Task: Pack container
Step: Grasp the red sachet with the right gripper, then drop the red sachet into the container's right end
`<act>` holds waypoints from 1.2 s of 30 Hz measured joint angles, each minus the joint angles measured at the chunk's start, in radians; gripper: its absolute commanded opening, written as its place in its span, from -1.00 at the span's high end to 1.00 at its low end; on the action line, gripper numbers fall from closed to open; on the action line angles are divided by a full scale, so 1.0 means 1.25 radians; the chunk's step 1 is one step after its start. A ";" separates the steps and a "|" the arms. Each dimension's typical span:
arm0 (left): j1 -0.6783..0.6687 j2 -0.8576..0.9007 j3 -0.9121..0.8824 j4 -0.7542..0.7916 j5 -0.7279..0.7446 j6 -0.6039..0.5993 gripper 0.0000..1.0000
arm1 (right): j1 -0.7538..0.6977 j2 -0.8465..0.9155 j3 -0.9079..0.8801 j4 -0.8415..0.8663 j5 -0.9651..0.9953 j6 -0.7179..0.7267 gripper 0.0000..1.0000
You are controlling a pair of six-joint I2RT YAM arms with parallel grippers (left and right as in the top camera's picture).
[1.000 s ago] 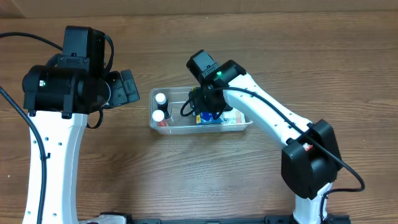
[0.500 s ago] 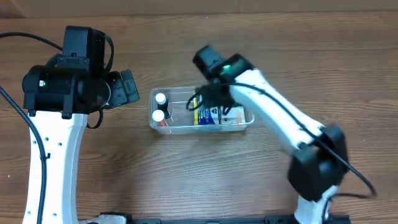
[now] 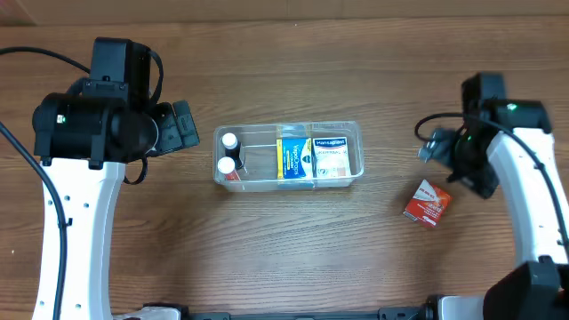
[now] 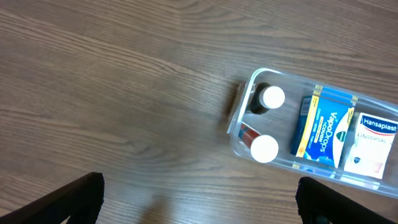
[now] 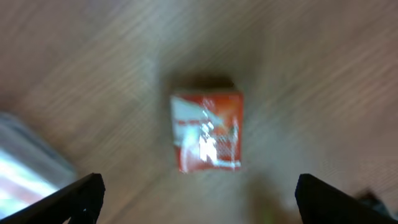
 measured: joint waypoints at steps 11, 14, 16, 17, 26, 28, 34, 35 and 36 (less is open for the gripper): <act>0.000 0.000 -0.001 0.001 0.000 0.000 -1.00 | -0.004 0.020 -0.352 0.376 -0.021 -0.044 -1.00; 0.000 0.000 -0.001 0.001 0.000 0.000 -1.00 | -0.004 0.020 -0.392 0.426 -0.021 -0.045 -0.84; 0.000 0.000 -0.001 0.001 0.000 0.000 -1.00 | -0.004 0.020 -0.401 0.430 -0.021 -0.048 -0.54; 0.000 0.000 -0.001 0.001 0.000 0.000 -1.00 | -0.004 0.020 -0.401 0.435 -0.021 -0.050 -0.51; 0.000 0.000 -0.001 -0.003 0.000 0.000 -1.00 | -0.004 0.020 -0.376 0.388 -0.039 -0.048 -0.36; 0.000 0.000 -0.001 -0.002 0.000 0.000 -1.00 | -0.004 0.024 -0.309 0.307 -0.063 -0.061 -0.36; 0.000 0.000 -0.002 -0.003 0.001 0.000 -1.00 | 0.184 0.015 0.190 0.069 -0.099 -0.175 -0.35; 0.000 0.000 -0.002 -0.003 0.000 0.000 -1.00 | 0.223 0.013 0.227 0.069 -0.100 -0.190 -0.35; 0.000 0.000 -0.002 -0.002 0.001 0.000 -1.00 | 0.283 0.007 0.254 0.090 -0.102 -0.209 -0.34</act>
